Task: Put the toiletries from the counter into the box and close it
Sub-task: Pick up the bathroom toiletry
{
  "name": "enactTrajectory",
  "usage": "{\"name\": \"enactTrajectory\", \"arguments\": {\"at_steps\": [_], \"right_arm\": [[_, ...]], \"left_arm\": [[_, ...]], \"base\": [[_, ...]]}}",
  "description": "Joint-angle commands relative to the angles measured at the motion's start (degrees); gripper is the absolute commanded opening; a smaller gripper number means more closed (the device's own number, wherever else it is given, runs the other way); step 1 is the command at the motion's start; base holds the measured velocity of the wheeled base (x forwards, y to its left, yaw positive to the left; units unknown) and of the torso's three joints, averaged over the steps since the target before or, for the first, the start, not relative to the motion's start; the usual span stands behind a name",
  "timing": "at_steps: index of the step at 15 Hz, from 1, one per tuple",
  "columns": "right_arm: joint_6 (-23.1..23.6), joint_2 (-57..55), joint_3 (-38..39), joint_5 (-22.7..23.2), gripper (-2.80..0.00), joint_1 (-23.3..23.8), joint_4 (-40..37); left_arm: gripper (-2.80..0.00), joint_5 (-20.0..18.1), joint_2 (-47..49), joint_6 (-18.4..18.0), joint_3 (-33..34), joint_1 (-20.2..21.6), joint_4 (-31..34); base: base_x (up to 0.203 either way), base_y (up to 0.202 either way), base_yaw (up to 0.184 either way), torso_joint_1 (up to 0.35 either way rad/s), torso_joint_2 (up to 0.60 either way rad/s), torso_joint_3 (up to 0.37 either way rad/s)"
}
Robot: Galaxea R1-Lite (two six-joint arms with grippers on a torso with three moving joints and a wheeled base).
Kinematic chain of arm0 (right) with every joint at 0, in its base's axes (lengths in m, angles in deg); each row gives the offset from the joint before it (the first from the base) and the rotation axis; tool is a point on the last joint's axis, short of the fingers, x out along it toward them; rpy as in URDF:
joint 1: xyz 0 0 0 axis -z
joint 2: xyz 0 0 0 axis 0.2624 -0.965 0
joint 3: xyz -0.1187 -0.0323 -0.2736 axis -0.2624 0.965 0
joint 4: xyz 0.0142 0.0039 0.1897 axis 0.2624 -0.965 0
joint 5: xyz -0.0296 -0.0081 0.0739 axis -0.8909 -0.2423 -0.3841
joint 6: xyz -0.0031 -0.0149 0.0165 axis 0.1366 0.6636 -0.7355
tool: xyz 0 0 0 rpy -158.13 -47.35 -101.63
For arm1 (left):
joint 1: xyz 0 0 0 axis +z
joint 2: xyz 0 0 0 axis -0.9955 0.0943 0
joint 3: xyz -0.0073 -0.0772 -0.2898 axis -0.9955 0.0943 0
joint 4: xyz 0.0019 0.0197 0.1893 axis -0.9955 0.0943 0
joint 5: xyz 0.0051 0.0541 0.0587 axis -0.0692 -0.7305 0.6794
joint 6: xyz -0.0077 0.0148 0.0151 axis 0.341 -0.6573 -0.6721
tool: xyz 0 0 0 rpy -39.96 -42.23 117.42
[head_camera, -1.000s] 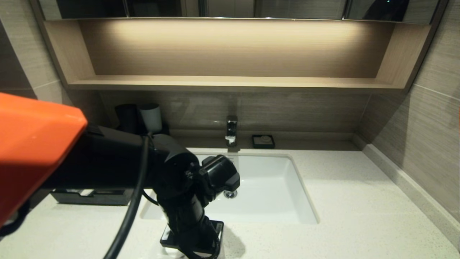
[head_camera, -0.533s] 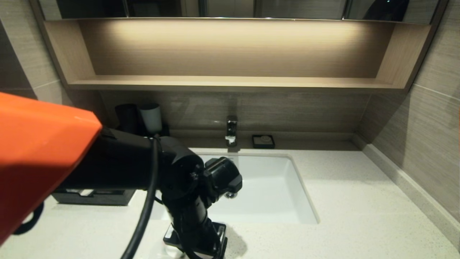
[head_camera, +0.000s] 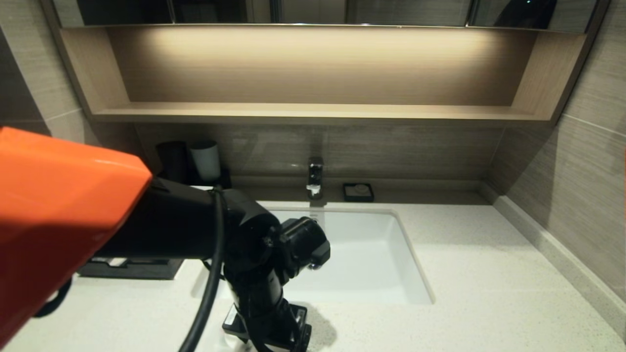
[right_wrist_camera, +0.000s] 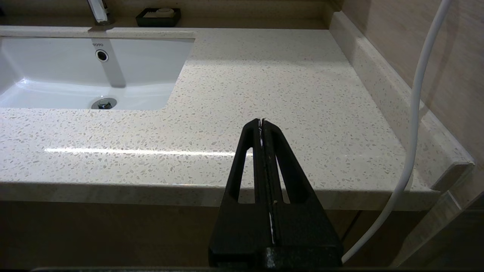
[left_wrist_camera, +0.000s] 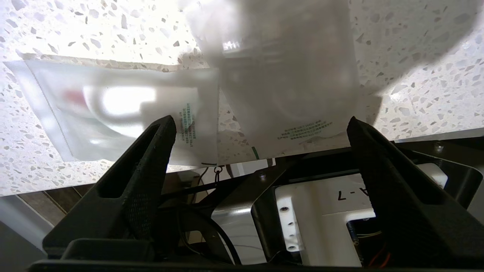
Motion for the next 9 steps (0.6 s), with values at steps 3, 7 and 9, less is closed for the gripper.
{"name": "enactTrajectory", "arguments": {"at_steps": [3,7,9], "right_arm": [[0.0,0.0,0.1,0.0,-2.80,0.0,0.0],[0.0,0.0,0.1,0.0,-2.80,0.0,0.0],[0.1,0.0,0.1,0.0,-2.80,0.0,0.0]], "left_arm": [[0.00,0.3,0.4,0.4,0.2,0.0,0.3],[0.00,0.2,0.5,0.7,0.4,0.0,0.2],[0.00,0.2,0.6,0.7,0.4,0.0,0.2]], "base": [[0.000,0.000,0.000,0.000,0.00,0.000],[0.000,0.000,0.000,0.000,0.00,0.000],[0.000,0.000,0.000,0.000,0.00,0.000]]}}
